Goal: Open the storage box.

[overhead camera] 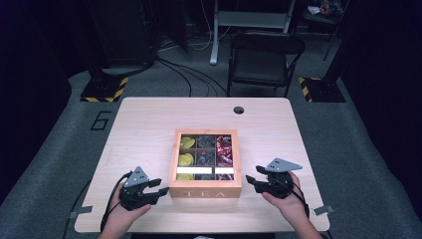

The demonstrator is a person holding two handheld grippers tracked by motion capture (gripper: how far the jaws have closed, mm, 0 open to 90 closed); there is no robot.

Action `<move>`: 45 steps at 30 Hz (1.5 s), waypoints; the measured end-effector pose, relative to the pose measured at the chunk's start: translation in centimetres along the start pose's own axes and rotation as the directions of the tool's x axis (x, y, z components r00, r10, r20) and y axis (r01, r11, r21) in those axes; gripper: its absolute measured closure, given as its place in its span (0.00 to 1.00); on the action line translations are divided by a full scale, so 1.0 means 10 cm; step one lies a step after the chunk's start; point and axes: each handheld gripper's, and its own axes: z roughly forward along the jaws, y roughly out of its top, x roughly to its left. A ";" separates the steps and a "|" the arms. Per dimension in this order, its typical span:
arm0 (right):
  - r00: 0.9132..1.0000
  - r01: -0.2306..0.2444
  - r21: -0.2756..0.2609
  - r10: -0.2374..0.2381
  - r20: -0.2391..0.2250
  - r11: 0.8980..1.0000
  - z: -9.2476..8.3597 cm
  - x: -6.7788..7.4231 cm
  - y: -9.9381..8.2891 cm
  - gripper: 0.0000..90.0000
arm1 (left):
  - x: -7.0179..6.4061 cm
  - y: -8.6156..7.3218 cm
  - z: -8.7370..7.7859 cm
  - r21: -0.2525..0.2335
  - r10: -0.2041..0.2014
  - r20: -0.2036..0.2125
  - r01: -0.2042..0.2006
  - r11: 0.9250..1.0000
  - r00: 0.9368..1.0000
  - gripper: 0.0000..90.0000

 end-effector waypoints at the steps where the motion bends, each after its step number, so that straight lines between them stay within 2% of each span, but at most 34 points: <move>1: 1.000 0.001 0.001 -0.001 0.003 1.000 0.01 0.00 -0.01 0.50 | -0.01 -0.01 0.02 -0.002 -0.005 -0.001 0.005 1.000 1.000 0.60; 6: 1.000 0.004 0.003 -0.004 -0.006 1.000 0.01 0.01 -0.03 0.50 | -0.04 -0.02 0.09 0.011 -0.002 0.020 0.002 1.000 1.000 0.66; 14: 1.000 0.013 0.008 -0.013 -0.004 1.000 0.04 0.03 -0.07 0.49 | -0.06 -0.03 0.14 0.021 0.008 0.022 -0.008 1.000 1.000 0.70; 15: 1.000 0.017 0.007 -0.017 -0.001 1.000 0.04 0.03 -0.07 0.49 | -0.07 -0.03 0.15 0.019 0.009 0.012 -0.009 1.000 1.000 0.70; 18: 1.000 0.018 0.013 -0.018 -0.003 1.000 0.05 0.04 -0.09 0.49 | -0.07 -0.02 0.16 0.026 0.027 0.009 -0.027 0.999 1.000 0.71; 24: 1.000 0.027 0.021 -0.027 -0.008 0.999 0.08 0.06 -0.11 0.49 | -0.08 -0.02 0.16 0.017 0.015 -0.001 -0.015 1.000 1.000 0.71; 27: 1.000 0.027 0.027 -0.027 -0.011 0.999 0.09 0.08 -0.12 0.49 | -0.07 -0.01 0.15 0.026 0.011 0.008 -0.011 1.000 1.000 0.71; 29: 0.999 0.032 0.025 -0.031 -0.013 0.999 0.09 0.08 -0.12 0.49 | -0.09 -0.01 0.15 0.017 0.014 -0.009 -0.014 1.000 1.000 0.72; 32: 0.999 0.034 0.025 -0.033 -0.017 0.999 0.09 0.08 -0.12 0.49 | -0.09 0.00 0.14 0.029 0.027 -0.003 -0.027 0.999 1.000 0.72; 33: 0.999 0.031 0.029 -0.030 -0.018 0.999 0.09 0.09 -0.13 0.49 | -0.10 0.01 0.15 0.014 0.025 -0.018 -0.024 1.000 1.000 0.72; 36: 0.999 0.029 0.036 -0.028 -0.019 0.999 0.10 0.07 -0.14 0.49 | -0.10 0.02 0.14 0.028 0.030 -0.007 -0.030 0.999 1.000 0.72; 42: 0.999 0.038 0.024 -0.037 -0.032 0.999 0.08 0.06 -0.14 0.49 | -0.11 0.05 0.14 0.022 0.031 -0.009 -0.030 0.999 0.999 0.72; 43: 0.999 0.037 0.021 -0.037 -0.038 0.999 0.08 0.07 -0.14 0.49 | -0.10 0.06 0.13 0.031 0.028 0.005 -0.029 0.999 1.000 0.72; 45: 0.998 0.042 0.019 -0.041 -0.043 0.999 0.08 0.08 -0.14 0.49 | -0.10 0.06 0.13 0.021 0.027 -0.003 -0.027 0.999 1.000 0.72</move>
